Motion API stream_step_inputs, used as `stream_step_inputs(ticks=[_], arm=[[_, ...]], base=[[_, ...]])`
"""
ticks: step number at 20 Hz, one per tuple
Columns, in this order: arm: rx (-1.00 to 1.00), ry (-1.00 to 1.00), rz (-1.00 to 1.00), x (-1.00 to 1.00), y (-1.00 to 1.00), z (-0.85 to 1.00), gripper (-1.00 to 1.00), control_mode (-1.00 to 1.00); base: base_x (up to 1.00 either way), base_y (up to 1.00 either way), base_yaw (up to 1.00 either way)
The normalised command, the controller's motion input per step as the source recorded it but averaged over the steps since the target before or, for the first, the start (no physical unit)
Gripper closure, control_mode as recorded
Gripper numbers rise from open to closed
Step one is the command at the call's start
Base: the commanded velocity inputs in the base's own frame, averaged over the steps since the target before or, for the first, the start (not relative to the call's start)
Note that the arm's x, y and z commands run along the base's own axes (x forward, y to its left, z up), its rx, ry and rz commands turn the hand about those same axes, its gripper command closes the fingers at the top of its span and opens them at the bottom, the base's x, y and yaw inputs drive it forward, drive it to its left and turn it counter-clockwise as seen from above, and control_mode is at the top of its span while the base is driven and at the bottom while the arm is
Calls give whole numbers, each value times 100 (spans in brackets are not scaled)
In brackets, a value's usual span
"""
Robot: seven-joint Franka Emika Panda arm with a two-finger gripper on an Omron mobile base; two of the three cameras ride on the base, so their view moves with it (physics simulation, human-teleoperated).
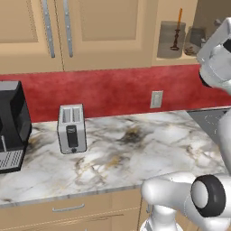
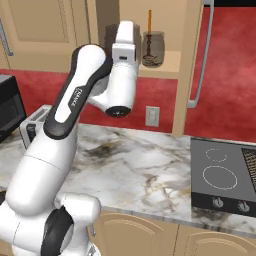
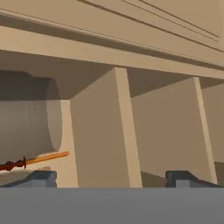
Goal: Pick the jar and jar from the dining table and place them in the open cabinet. Close the cabinet after placing the objects.
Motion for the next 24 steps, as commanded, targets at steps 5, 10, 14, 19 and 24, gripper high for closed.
stream_step_inputs(ticks=[5,10,14,19,24], arm=[[0,69,-11,-100,-2,5,-100,-100],[0,94,-3,-93,-21,2,-100,-100],[0,97,0,-76,-22,10,-100,-100],[0,64,0,-96,-5,56,-100,-100],[6,42,-2,-100,0,14,-100,-100]], base=[[0,0,0],[0,0,0],[0,0,0],[0,0,0],[0,0,0]])
